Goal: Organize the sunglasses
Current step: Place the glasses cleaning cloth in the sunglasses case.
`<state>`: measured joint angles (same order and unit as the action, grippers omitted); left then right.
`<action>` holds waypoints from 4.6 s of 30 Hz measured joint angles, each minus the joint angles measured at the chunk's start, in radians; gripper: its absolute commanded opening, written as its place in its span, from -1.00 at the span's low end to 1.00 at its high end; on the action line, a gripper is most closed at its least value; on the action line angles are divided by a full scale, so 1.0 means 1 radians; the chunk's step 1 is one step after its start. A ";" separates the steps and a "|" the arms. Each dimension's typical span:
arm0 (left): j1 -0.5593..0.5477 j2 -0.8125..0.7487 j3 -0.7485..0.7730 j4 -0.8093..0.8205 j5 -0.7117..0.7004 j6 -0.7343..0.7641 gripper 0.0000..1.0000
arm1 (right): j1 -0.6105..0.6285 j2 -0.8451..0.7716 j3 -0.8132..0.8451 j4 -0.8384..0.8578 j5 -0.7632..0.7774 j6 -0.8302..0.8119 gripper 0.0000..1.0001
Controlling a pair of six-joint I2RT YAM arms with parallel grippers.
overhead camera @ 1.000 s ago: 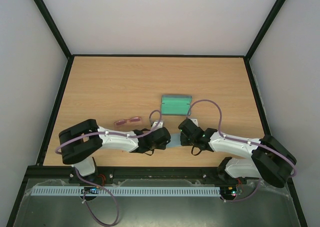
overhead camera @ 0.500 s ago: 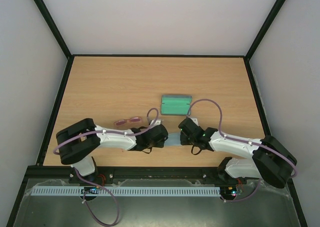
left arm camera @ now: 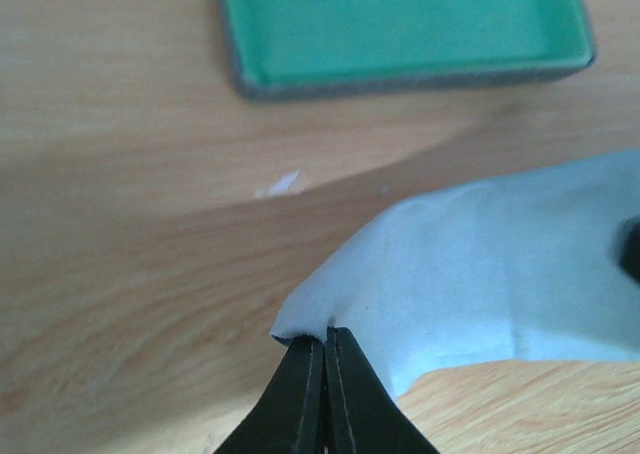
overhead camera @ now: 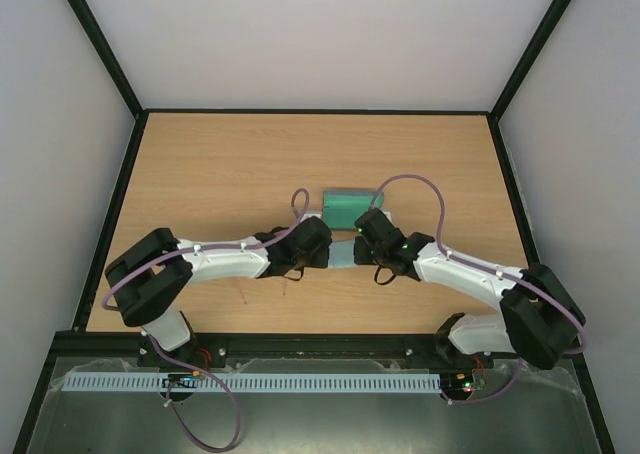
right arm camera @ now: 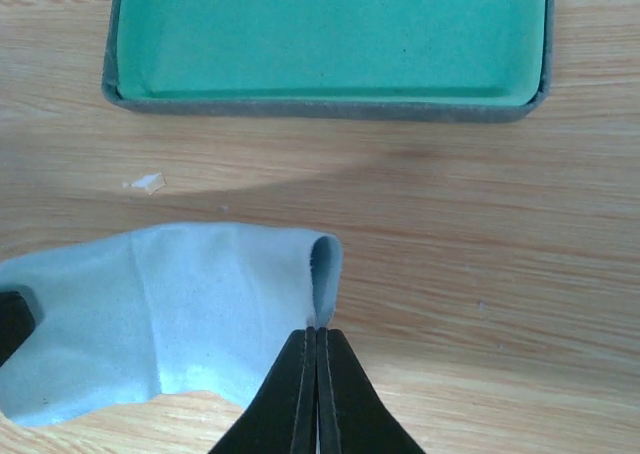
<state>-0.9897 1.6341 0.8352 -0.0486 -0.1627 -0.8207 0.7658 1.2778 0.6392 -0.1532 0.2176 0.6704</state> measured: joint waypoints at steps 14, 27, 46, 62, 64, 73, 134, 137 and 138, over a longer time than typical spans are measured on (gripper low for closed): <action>0.133 0.061 0.220 -0.041 0.044 0.127 -0.95 | -0.168 0.091 0.163 -0.030 -0.050 -0.103 -0.97; 0.199 0.225 0.325 -0.049 0.079 0.175 -0.95 | -0.257 0.267 0.280 -0.038 -0.076 -0.174 -0.97; 0.216 0.348 0.426 -0.048 0.082 0.182 -0.95 | -0.312 0.394 0.319 -0.019 -0.095 -0.215 -0.97; 0.222 0.378 0.428 -0.047 0.076 0.183 -0.95 | -0.321 0.444 0.356 0.002 -0.089 -0.222 -0.97; 0.222 0.386 0.428 -0.047 0.076 0.183 -0.95 | -0.321 0.450 0.356 0.002 -0.085 -0.222 -0.97; 0.222 0.403 0.438 -0.048 0.076 0.183 -0.95 | -0.325 0.465 0.356 0.002 -0.075 -0.223 -0.97; 0.193 0.278 0.356 -0.038 0.066 0.161 -0.65 | -0.241 0.453 0.347 0.041 -0.122 -0.200 -0.38; 0.201 0.198 0.345 -0.045 0.053 0.160 -0.51 | -0.234 0.384 0.347 0.037 -0.123 -0.203 -0.35; 0.203 0.159 0.332 -0.045 0.050 0.159 -0.47 | -0.231 0.358 0.347 0.036 -0.124 -0.204 -0.33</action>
<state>-0.7864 1.7931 1.1675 -0.0937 -0.1131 -0.6621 0.5350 1.6356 0.9859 -0.1169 0.0933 0.4664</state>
